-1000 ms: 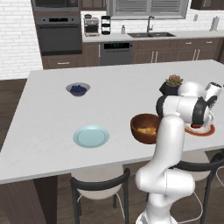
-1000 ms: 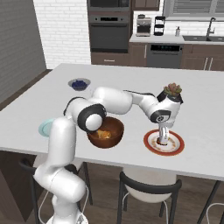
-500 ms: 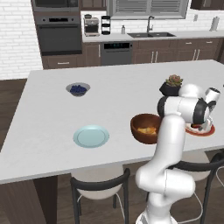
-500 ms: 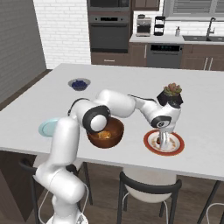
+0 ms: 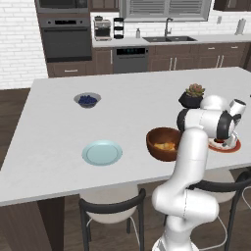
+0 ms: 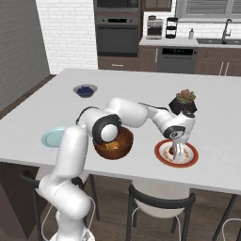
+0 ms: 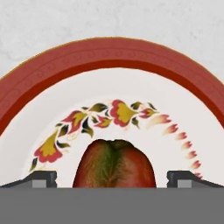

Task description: Pick the chicken drumstick and bell pepper from their plates and place them in the bowl. Then put the bowl in the fridge.

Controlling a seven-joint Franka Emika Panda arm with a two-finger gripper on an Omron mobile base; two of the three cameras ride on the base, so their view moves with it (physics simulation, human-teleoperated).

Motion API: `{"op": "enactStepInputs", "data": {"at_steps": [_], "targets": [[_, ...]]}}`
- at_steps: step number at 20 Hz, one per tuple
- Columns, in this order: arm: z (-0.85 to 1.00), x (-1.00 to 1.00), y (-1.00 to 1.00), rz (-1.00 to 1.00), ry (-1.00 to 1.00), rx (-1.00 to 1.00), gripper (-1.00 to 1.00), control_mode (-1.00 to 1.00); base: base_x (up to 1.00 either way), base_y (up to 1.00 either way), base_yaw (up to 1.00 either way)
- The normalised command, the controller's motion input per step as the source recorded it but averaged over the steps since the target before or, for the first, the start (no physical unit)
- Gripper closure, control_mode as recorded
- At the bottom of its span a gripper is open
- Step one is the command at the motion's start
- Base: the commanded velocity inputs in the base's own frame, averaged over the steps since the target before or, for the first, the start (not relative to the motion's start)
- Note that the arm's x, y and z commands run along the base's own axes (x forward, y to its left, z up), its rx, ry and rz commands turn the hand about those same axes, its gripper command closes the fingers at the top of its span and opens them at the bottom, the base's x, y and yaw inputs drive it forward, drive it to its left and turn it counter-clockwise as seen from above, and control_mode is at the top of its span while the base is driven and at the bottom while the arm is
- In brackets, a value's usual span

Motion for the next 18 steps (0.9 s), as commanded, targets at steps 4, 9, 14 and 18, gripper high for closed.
{"op": "enactStepInputs", "data": {"at_steps": [4, 9, 14, 18], "targets": [[-0.1, 0.0, -0.04, 0.0, 0.0, 0.0, 1.0, -1.0, 0.0, 0.0, 0.0], [-0.18, -0.04, 0.0, 0.0, 0.0, 0.0, 1.0, -1.0, 0.0, 0.0, 0.0], [0.17, -0.07, 0.09, 0.04, -0.03, 0.0, 1.0, -1.0, 0.0, 0.0, 0.0], [0.98, -0.87, 0.77, 0.19, -0.02, 0.0, 1.0, -1.0, 0.0, 0.0, 0.0]]}}
